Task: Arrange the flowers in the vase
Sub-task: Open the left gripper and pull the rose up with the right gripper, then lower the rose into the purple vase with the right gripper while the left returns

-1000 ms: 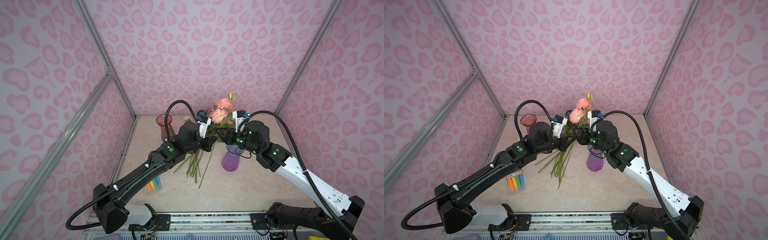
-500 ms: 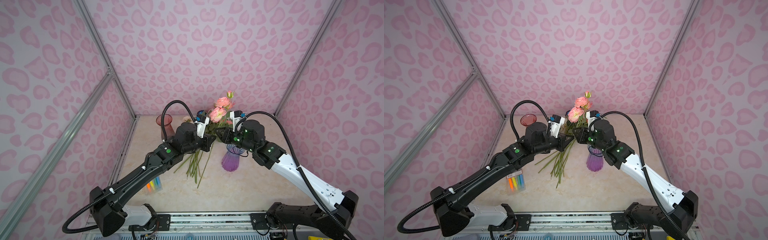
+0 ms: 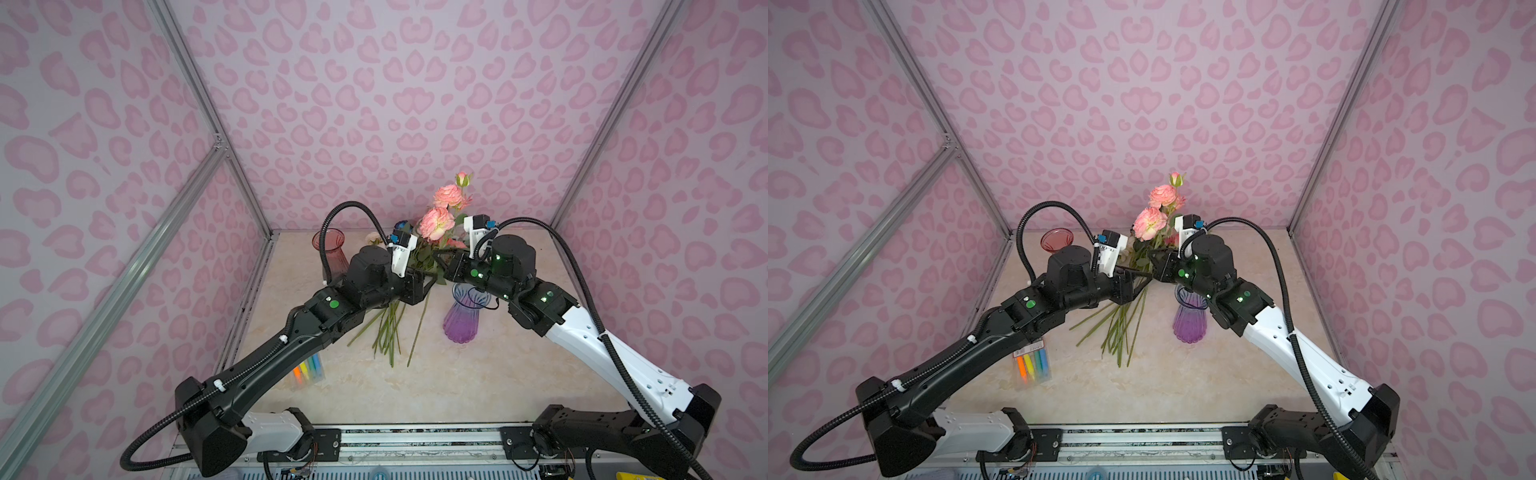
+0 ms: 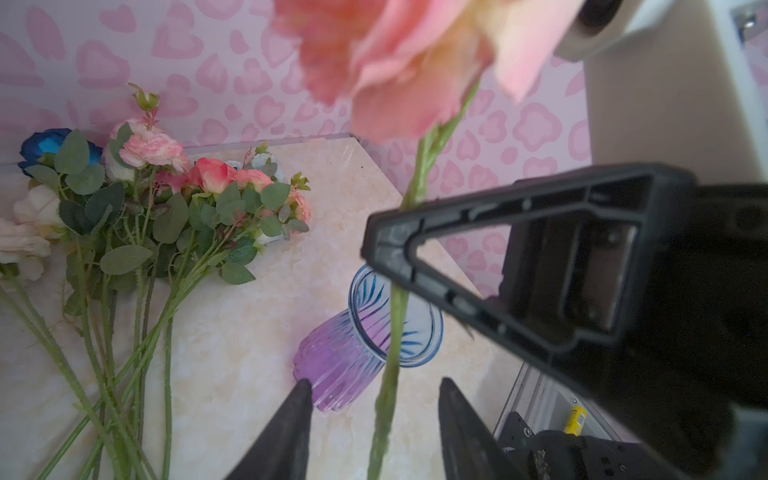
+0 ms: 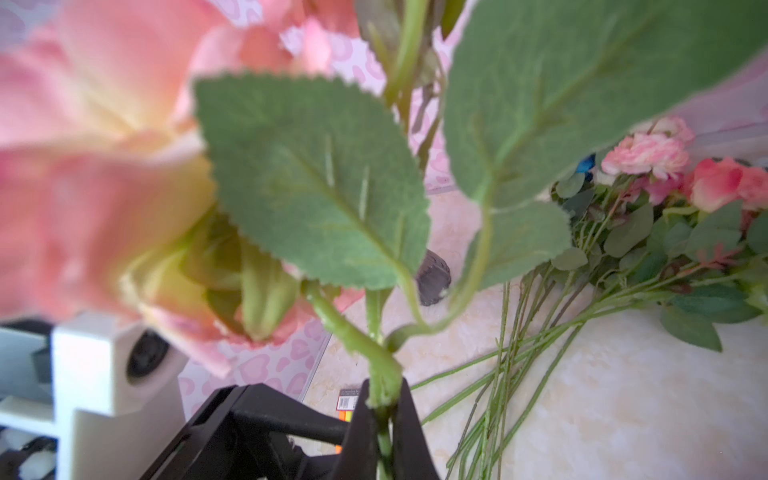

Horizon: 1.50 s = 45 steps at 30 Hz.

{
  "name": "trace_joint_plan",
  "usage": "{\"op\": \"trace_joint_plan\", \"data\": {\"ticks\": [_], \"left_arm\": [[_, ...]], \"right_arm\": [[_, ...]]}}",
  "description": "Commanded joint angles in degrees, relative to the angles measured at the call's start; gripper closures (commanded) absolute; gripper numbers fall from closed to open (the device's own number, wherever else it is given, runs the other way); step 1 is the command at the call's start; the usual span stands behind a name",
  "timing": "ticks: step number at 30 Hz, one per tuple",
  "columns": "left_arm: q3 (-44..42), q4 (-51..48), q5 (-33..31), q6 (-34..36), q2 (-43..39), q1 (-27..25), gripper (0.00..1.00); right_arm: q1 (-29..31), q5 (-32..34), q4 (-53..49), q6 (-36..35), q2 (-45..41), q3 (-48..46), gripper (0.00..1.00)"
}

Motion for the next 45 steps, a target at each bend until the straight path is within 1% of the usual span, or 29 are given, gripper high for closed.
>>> {"op": "trace_joint_plan", "data": {"ticks": [1,3,6,11,14,15,18,22,23,26,31,37,39,40,41,45], "left_arm": [[-2.9,-0.9,-5.8,1.3,-4.6,0.0,0.41],[-5.8,-1.7,-10.4,1.0,-7.9,0.1,0.37],[-9.6,-2.1,-14.4,0.2,-11.8,0.4,0.33],[-11.7,-2.9,-15.5,0.0,-14.2,0.9,0.33],[-12.1,-3.1,-16.2,0.1,-14.1,1.0,0.33],[-12.1,-3.1,-16.2,0.0,-13.9,1.1,0.33],[-12.5,-3.0,-16.1,-0.1,-13.1,1.2,0.33],[-12.4,-3.0,-15.7,-0.4,-11.6,1.3,0.33],[-12.2,-3.1,-15.5,-0.5,-11.3,1.4,0.33],[-12.2,-3.2,-15.2,-0.7,-10.8,1.4,0.33],[-12.7,-3.3,-15.7,-0.9,-10.1,1.5,0.33],[-12.3,-3.2,-15.3,-1.2,-7.7,1.5,0.32],[-12.1,-3.1,-15.2,-1.3,-6.8,1.7,0.32],[-11.9,-3.1,-15.1,-1.4,-6.4,1.6,0.33],[-11.9,-3.1,-14.9,-1.5,-6.0,1.7,0.33],[-11.4,-2.8,-14.9,-1.5,-4.8,1.7,0.33]], "right_arm": [[-1.0,3.9,-3.4,-6.1,-0.3,5.1,1.0],[-2.1,5.6,-6.5,-9.2,-0.3,9.9,1.0],[-3.9,8.9,-10.3,-13.6,-0.5,16.7,1.0],[-9.4,10.9,-13.5,-17.3,-1.7,22.5,1.0],[-11.9,13.4,-14.9,-19.9,-3.0,22.9,1.0],[-12.7,14.5,-15.1,-20.4,-3.7,22.2,1.0],[-14.7,15.0,-14.4,-19.7,-5.7,18.0,1.0],[-16.0,13.3,-11.6,-18.0,-7.8,11.0,1.0],[-16.2,12.8,-11.1,-17.6,-8.1,7.9,1.0],[-16.1,11.8,-10.2,-16.7,-8.6,3.9,1.0],[-16.1,8.0,-6.5,-12.2,-9.5,-5.0,1.0],[-16.1,6.7,-5.6,-10.0,-9.5,-10.4,0.94],[-16.1,6.4,-5.9,-10.0,-9.5,-11.1,0.88],[-16.1,6.6,-6.3,-9.8,-9.7,-11.3,0.81],[-16.1,6.6,-6.4,-9.8,-10.0,-11.4,0.77],[-16.1,6.9,-7.3,-10.2,-11.5,-11.5,0.66]]}}
